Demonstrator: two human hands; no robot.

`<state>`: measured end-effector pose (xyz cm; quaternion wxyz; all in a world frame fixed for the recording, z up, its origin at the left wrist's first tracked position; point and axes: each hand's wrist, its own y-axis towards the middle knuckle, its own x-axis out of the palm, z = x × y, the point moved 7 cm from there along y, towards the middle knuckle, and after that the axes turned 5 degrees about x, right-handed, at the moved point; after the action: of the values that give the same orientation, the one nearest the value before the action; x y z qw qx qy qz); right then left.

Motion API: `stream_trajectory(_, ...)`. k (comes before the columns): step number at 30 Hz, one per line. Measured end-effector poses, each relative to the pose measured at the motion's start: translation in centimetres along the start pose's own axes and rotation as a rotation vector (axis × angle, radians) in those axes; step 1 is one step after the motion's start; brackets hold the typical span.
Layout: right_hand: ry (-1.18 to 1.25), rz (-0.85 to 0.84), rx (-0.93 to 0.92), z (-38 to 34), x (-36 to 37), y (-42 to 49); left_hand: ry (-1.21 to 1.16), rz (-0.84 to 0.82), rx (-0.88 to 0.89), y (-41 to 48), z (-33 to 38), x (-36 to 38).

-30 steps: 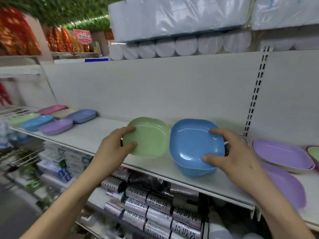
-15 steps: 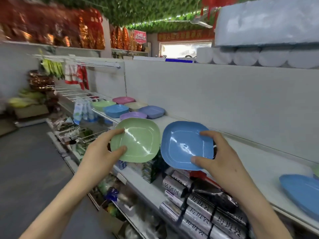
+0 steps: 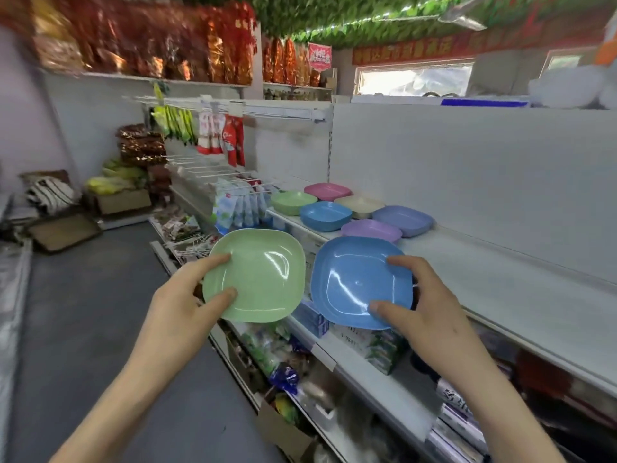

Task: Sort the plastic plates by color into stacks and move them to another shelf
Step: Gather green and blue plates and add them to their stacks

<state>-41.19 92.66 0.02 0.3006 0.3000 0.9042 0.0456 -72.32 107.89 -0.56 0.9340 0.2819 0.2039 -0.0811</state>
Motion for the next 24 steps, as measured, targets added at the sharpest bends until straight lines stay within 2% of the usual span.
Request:
stream_trajectory(9,-0.007,0.038,0.004,-0.6,4.8,8.7,0.005,0.005,0.001,8.7,-5.9,1.4)
stream_trajectory(18,-0.034,0.126,-0.017,-1.0,7.1,18.2,0.005,-0.046,0.036,19.6,-8.9,3.9)
stream_trajectory(24,-0.067,0.198,0.073,-0.1,7.6,21.5,-0.041,-0.129,0.072,25.3,-10.9,6.9)
